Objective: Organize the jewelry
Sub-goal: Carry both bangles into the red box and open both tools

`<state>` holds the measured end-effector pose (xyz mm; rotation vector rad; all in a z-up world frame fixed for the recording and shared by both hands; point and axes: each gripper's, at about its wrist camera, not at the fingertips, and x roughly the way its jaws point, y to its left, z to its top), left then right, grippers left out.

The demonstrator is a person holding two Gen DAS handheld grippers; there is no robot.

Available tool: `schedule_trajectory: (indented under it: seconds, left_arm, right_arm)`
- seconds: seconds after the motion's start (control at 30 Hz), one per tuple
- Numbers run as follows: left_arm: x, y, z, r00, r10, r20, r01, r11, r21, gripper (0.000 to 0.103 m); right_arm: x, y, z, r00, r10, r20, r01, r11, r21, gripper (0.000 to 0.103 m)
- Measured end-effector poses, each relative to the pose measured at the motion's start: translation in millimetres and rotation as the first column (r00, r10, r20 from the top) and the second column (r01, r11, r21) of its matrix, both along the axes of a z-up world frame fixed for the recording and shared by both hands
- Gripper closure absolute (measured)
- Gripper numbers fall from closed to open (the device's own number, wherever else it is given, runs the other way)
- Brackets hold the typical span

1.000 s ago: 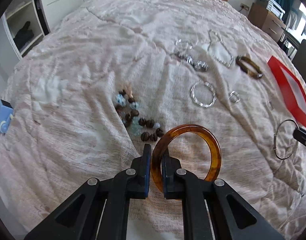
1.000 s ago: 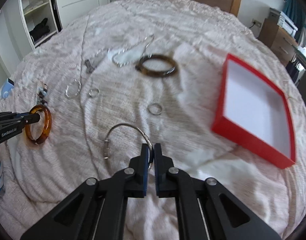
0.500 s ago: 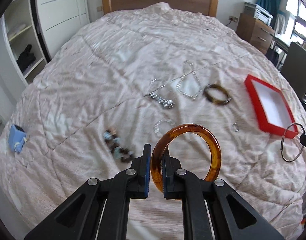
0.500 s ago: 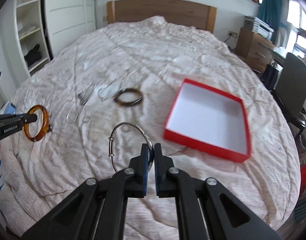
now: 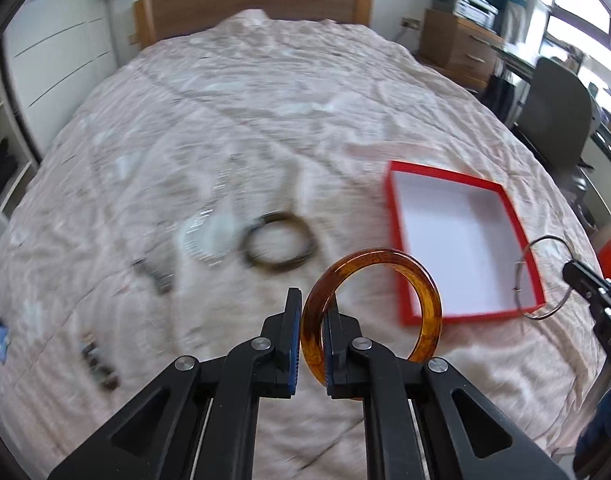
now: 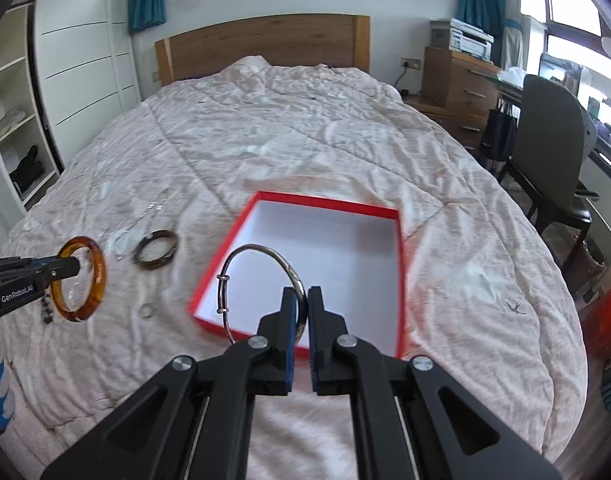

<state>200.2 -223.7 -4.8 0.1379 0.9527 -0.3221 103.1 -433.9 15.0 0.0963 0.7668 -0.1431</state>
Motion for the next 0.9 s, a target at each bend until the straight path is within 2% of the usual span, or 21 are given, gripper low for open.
schedule_trajectory:
  seconds: [0.2, 0.4, 0.53, 0.67, 0.9]
  left_arm:
    - [27.3, -71.1, -25.3, 0.997, -0.069, -0.04, 0.07, 0.998, 0.012, 0.094]
    - [44.8, -107.8, -59.0, 0.99, -0.101, -0.098, 0.106, 0.994, 0.04, 0.094]
    - [45.0, -114.0, -81.9, 0.985, -0.105, -0.138, 0.114, 0.991, 0.063, 0.094]
    - [44.1, -109.8, -102.1, 0.979, -0.058, -0.194, 0.075, 0.994, 0.082, 0.092]
    - [32.1, -99.0, -106.5, 0.971, 0.019, -0.239, 0.001, 0.997, 0.083, 0.09]
  right_arm:
    - [22.5, -37.2, -29.8, 0.999, -0.03, -0.039, 0.03, 0.999, 0.016, 0.098]
    - [36.6, -54.5, -61.3, 0.996, -0.027, -0.084, 0.029, 0.999, 0.028, 0.098]
    - [39.7, -58.7, -83.1, 0.992, -0.024, -0.124, 0.032, 0.998, 0.058, 0.098]
    - [41.6, -60.5, -97.0, 0.989, -0.015, -0.146, 0.027, 0.997, 0.077, 0.098]
    - [49.5, -57.5, -103.7, 0.987, 0.022, -0.16, -0.013, 0.998, 0.058, 0.097]
